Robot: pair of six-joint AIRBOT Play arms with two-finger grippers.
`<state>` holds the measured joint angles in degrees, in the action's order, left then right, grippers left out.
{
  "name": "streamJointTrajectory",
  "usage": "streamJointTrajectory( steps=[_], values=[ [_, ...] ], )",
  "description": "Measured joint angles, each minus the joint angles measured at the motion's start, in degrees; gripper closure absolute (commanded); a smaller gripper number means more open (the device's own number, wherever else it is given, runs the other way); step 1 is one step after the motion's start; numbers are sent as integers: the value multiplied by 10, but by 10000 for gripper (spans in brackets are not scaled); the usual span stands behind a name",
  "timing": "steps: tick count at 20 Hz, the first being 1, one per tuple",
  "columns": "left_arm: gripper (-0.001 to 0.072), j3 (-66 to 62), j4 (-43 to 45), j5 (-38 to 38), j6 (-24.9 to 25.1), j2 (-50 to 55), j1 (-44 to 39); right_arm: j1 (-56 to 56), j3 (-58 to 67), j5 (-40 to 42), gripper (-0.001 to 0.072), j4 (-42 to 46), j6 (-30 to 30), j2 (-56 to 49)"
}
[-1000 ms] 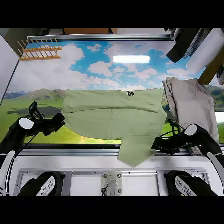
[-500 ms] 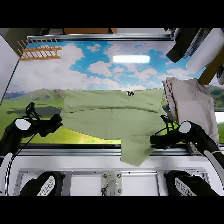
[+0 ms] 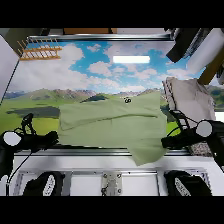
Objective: Fold the clothes and pants, and hang the long-sleeved shirts on hangers.
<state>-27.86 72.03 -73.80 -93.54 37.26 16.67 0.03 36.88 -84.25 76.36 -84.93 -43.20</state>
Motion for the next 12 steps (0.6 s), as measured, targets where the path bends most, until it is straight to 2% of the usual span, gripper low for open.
streamJointTrajectory(
  steps=[4,12],
  values=[
    [701,-59,2,-9,0,38,-33,0,76,1,692,7,-5,-41],
    [700,-248,3,48,2,282,-51,0,271,94,692,11,-6,-255]
  ],
)
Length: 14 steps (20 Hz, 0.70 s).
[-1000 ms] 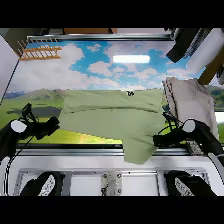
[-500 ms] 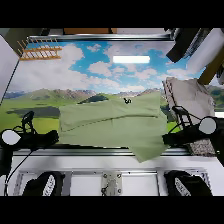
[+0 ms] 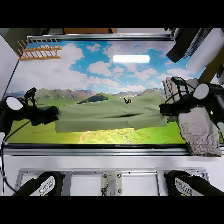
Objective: Fold the clothes and pants, and hang the long-sleeved shirts on hangers.
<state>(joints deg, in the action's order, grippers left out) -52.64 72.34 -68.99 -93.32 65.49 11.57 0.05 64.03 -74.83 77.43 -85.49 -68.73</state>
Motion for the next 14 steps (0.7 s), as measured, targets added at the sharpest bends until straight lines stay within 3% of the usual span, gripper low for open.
streamJointTrajectory(
  steps=[9,10,11,12,13,14],
  values=[
    [699,-174,-6,18,1,229,-2,0,130,134,678,-21,0,-195],
    [568,-189,-9,18,2,247,-2,0,133,151,665,-30,0,-204],
    [331,-202,-14,19,2,261,-2,0,136,169,473,-42,0,-213],
    [257,-216,-19,22,2,273,-1,0,137,186,168,-52,0,-219],
    [257,-229,-24,24,2,280,-1,0,138,203,25,-66,0,-224],
    [257,-245,-32,27,2,285,-1,0,141,218,25,-78,0,-227]
  ],
)
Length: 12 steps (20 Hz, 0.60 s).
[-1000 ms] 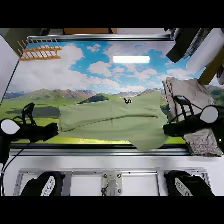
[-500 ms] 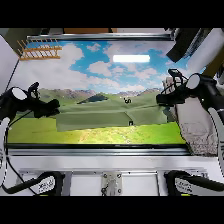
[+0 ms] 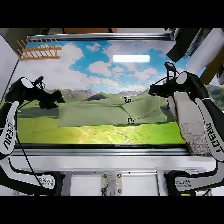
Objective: Fold the clothes and pants, and hang the long-sleeved shirts on hangers.
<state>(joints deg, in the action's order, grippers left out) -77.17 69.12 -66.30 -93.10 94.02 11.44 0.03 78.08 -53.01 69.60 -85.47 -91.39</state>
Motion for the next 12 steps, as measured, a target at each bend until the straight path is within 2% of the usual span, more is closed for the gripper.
streamJointTrajectory(
  steps=[3,4,5,8,12],
  values=[
    [273,-38,-16,2,0,-7,0,-14,13,16,24,-25,12,3],
    [454,-45,-19,3,0,-16,-1,-25,16,9,23,-29,21,6],
    [694,-48,-21,3,0,-27,-4,-41,17,-9,21,-33,37,8],
    [700,-27,-26,11,3,-70,-23,-97,3,-74,1,-46,91,8],
    [700,43,-30,43,6,-127,-79,-177,-50,-120,1,-118,167,-11]
  ],
)
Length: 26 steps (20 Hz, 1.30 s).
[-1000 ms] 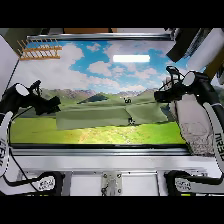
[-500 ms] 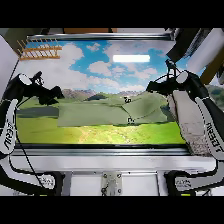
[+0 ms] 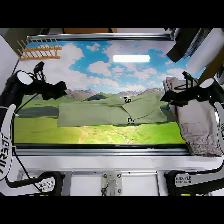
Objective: Fold the clothes and pants, and hang the long-sleeved shirts on hangers.
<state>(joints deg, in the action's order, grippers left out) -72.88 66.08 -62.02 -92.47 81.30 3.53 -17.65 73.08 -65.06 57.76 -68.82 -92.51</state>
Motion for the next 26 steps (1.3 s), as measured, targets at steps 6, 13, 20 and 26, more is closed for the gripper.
streamJointTrajectory(
  steps=[6,13,20,26],
  values=[
    [700,81,-3,41,-7,-33,-109,-32,-28,-21,1,-87,65,-65],
    [700,103,-3,70,-28,-38,-169,20,-31,-28,25,-140,84,-102],
    [701,105,-3,83,-35,-38,-178,49,-33,-23,691,-139,74,-110],
    [701,88,-3,108,-37,-17,-198,50,32,-84,691,-16,-4,-54]
  ],
)
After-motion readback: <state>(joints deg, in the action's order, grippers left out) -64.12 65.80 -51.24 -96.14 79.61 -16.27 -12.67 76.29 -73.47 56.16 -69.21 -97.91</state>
